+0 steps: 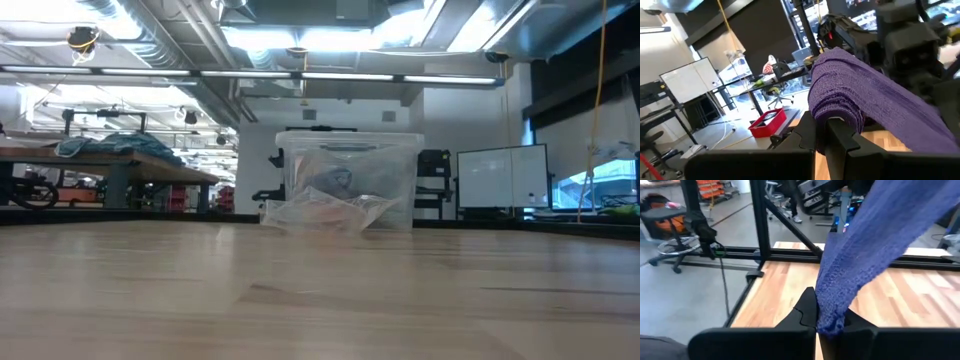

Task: Roll bandage
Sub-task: Roll the blue bandage

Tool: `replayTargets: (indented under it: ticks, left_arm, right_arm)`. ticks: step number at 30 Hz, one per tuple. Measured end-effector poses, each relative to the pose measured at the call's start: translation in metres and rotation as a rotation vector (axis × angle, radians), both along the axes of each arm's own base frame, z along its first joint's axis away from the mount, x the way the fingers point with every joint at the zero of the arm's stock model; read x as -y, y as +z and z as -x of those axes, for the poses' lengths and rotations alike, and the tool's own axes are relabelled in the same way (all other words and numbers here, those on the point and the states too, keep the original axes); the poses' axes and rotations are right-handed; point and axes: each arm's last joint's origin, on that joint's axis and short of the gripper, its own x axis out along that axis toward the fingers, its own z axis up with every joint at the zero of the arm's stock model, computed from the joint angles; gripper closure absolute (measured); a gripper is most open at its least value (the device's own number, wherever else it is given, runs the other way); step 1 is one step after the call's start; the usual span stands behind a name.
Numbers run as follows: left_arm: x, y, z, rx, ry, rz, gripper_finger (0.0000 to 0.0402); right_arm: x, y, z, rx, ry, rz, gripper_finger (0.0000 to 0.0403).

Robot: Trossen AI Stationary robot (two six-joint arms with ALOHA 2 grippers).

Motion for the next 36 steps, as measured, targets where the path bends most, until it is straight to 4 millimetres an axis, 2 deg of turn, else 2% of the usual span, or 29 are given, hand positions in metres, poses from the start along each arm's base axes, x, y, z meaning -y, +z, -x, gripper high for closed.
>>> replayTargets:
  ticks: [5,11,14,20,25,29,33,36]
  left_arm:
    - [0.007,0.0,0.003,-0.02,-0.02,-0.043,0.0389]
    - [0.008,0.0,0.002,-0.008,-0.101,-0.056,0.0394]
    - [0.008,0.0,0.002,-0.005,-0.108,-0.052,0.0391]
    - [0.008,0.0,0.002,-0.012,-0.111,-0.054,0.0389]
    - [0.008,0.0,0.002,-0.012,-0.111,-0.056,0.0388]
    - [0.008,0.0,0.002,-0.015,-0.11,-0.064,0.0388]
    - [0.009,0.0,0.002,-0.017,-0.111,-0.065,0.0387]
    - [0.009,0.0,0.002,-0.017,-0.114,-0.066,0.0387]
  right_arm:
    - [0.004,0.006,0.005,0.004,-0.045,0.019,0.04]
    - [0.007,0.001,0.006,-0.048,-0.117,0.028,0.039]
    - [0.008,-0.004,0.007,-0.093,-0.121,0.039,0.0354]
    - [0.01,-0.004,0.009,-0.1,-0.143,0.094,0.0251]
    - [0.012,0.0,0.015,-0.121,-0.088,0.104,0.0201]
    - [0.016,0.012,0.024,-0.106,-0.04,0.068,0.0189]
    - [0.026,0.03,0.04,-0.089,-0.064,-0.005,0.0191]
    - [0.028,0.038,0.043,-0.054,-0.075,-0.071,0.0198]
